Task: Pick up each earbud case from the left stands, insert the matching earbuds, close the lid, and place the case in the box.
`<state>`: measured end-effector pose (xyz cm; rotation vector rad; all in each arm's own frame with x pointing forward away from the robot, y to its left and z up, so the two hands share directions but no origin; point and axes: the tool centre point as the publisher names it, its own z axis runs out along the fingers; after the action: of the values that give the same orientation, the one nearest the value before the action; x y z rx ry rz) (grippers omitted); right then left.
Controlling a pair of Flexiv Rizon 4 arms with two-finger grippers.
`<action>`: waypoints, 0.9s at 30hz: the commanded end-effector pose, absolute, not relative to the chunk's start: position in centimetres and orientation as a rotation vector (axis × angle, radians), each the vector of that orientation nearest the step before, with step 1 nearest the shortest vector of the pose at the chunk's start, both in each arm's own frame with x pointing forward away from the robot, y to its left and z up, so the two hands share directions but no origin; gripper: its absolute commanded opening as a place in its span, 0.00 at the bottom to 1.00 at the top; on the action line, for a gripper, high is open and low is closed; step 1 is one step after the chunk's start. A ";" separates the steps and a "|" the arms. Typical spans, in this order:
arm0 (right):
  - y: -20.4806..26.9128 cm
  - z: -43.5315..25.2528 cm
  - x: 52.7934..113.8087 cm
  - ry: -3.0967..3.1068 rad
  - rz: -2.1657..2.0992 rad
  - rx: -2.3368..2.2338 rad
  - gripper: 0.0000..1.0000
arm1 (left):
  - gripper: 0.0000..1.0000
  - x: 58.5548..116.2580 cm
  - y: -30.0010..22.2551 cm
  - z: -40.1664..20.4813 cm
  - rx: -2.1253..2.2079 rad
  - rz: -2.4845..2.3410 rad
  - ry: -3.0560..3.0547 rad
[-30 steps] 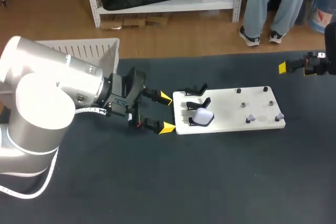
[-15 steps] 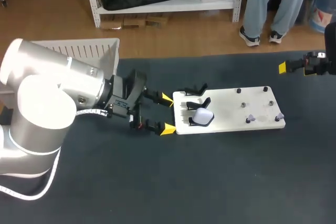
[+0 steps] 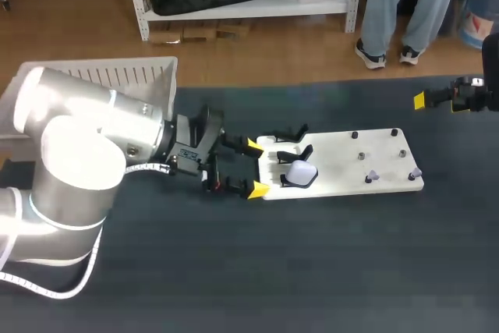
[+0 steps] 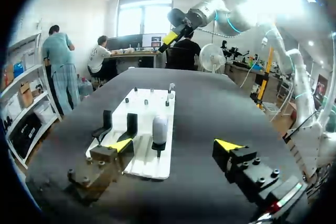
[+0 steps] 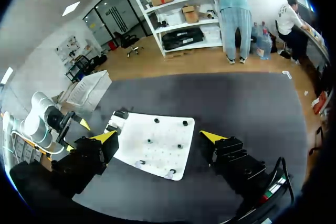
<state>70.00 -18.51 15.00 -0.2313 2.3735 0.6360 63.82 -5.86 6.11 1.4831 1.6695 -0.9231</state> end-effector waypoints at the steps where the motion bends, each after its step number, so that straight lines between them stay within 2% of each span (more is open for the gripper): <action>1: -18.5 15.0 70.0 2.374 0.636 -0.231 1.00 | 1.00 64.2 -6.5 5.8 1.476 -0.927 1.666; 27: -18.5 15.0 70.0 2.374 0.636 -0.231 1.00 | 1.00 65.1 -10.2 3.9 1.463 -0.888 1.673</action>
<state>70.00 -18.51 15.00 -0.2313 2.3735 0.6360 64.87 -9.58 4.42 1.4634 1.6756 -0.8963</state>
